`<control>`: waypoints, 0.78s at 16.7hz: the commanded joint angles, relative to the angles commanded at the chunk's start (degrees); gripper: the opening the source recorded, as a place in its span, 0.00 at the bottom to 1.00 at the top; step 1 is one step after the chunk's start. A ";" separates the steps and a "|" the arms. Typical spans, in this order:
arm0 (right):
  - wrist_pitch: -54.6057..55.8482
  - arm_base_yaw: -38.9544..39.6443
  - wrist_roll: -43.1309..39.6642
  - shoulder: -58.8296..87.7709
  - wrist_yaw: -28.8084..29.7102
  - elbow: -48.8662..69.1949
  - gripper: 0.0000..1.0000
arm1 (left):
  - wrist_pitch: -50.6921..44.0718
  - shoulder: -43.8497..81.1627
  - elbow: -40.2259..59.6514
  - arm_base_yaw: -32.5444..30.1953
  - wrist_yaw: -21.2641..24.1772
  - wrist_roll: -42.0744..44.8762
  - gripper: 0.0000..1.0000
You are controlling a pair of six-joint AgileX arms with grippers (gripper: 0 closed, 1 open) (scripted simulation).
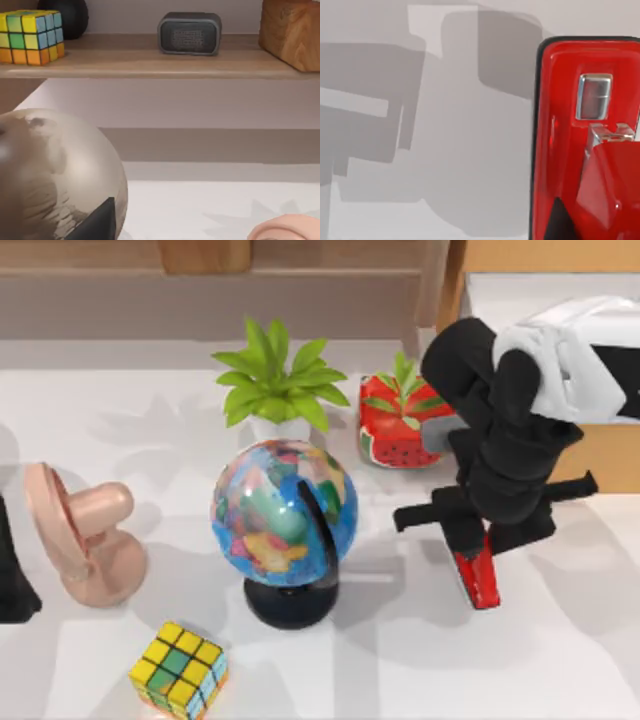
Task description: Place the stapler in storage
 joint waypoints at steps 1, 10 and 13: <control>-0.36 -0.39 -0.13 -1.03 -0.28 1.02 0.00 | 0.00 0.00 0.00 0.00 0.00 0.00 1.00; -4.28 -3.81 -1.89 -5.83 -3.98 18.72 0.00 | 0.00 0.00 0.00 0.00 0.00 0.00 1.00; -6.02 -7.59 -2.95 -3.18 -3.28 26.19 0.00 | 0.00 0.00 0.00 0.00 0.00 0.00 1.00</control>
